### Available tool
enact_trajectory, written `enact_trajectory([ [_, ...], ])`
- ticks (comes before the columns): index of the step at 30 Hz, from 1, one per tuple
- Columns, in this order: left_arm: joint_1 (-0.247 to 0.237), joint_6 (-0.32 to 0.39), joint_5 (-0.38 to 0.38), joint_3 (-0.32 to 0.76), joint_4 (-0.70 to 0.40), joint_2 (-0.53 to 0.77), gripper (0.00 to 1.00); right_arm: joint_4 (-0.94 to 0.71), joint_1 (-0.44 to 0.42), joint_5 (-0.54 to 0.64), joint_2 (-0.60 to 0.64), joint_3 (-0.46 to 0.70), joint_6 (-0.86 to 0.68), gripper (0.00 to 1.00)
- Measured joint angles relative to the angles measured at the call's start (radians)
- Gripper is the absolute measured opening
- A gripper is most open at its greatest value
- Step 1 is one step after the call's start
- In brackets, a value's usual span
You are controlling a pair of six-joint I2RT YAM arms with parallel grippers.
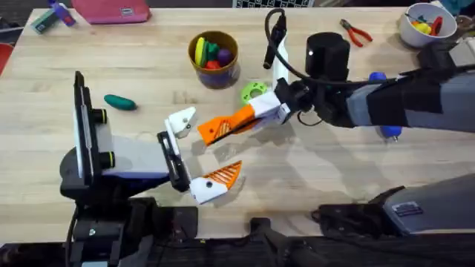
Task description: Pick up the gripper from the table and insert it into the empty holder that is missing its gripper. Then pick up a screw, insert it into the mounting hole, and use the screwdriver to tighten it. Finally, clean up the table by picking up the vegetable and placing it into the bucket.
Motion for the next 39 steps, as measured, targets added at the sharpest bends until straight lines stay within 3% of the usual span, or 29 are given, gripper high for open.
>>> enact_trajectory([
  [7,0.0,0.0,0.0,0.0,0.0,0.0,0.985,0.245,0.001,0.0,0.068,0.005,0.137,0.009],
  [12,0.0,0.0,0.0,0.0,0.0,0.0,0.987,0.252,0.003,0.0,0.117,0.005,0.192,0.009],
  [39,0.0,0.0,0.0,0.0,0.0,0.0,0.988,0.379,0.01,0.002,0.118,0.005,0.266,0.009],
])
